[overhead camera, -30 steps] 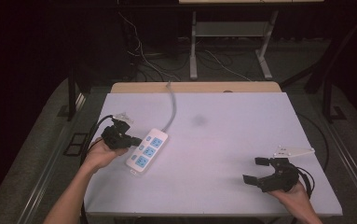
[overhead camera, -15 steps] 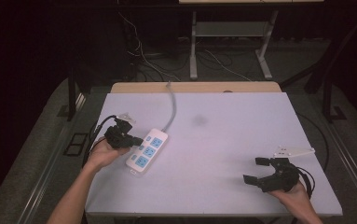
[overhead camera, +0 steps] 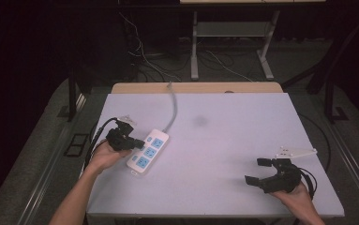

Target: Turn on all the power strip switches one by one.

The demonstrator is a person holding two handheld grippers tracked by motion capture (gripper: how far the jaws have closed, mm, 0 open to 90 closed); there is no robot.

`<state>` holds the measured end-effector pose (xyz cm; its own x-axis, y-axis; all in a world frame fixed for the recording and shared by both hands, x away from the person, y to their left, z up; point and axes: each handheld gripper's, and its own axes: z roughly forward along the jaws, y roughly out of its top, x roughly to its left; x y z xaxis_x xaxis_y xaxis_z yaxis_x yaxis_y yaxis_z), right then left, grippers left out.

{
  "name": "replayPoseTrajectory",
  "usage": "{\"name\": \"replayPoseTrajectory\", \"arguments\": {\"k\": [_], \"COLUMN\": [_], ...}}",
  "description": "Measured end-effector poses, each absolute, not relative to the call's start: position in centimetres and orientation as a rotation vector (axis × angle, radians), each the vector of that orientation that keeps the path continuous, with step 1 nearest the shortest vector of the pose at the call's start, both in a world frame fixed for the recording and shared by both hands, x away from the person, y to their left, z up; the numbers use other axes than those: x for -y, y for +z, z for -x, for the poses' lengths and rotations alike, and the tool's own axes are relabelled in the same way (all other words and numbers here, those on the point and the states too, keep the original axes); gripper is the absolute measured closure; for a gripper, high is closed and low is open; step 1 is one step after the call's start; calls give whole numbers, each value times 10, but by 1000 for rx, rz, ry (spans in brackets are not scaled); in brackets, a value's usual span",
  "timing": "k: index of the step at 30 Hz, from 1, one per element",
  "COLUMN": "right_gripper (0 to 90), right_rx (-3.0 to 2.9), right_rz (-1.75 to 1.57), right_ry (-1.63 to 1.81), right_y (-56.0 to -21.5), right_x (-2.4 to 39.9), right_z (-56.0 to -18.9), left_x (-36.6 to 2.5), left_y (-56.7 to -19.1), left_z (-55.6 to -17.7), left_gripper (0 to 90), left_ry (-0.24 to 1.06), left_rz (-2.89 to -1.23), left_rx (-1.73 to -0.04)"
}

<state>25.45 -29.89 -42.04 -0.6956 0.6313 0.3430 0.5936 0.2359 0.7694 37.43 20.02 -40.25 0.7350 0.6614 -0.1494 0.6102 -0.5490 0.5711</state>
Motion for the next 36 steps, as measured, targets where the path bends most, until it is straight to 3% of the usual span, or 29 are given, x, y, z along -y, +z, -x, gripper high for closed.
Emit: {"name": "replayPoseTrajectory", "arguments": {"k": [36], "right_gripper": [6], "right_rx": [-2425], "right_rz": [-1208], "right_ry": [1489], "right_y": [-420], "right_x": [302], "right_z": [-253], "left_x": [-194], "left_y": [-404], "left_z": [-372], "left_gripper": [899], "left_ry": [132], "left_rz": [-2342], "left_rx": [-1009]}}
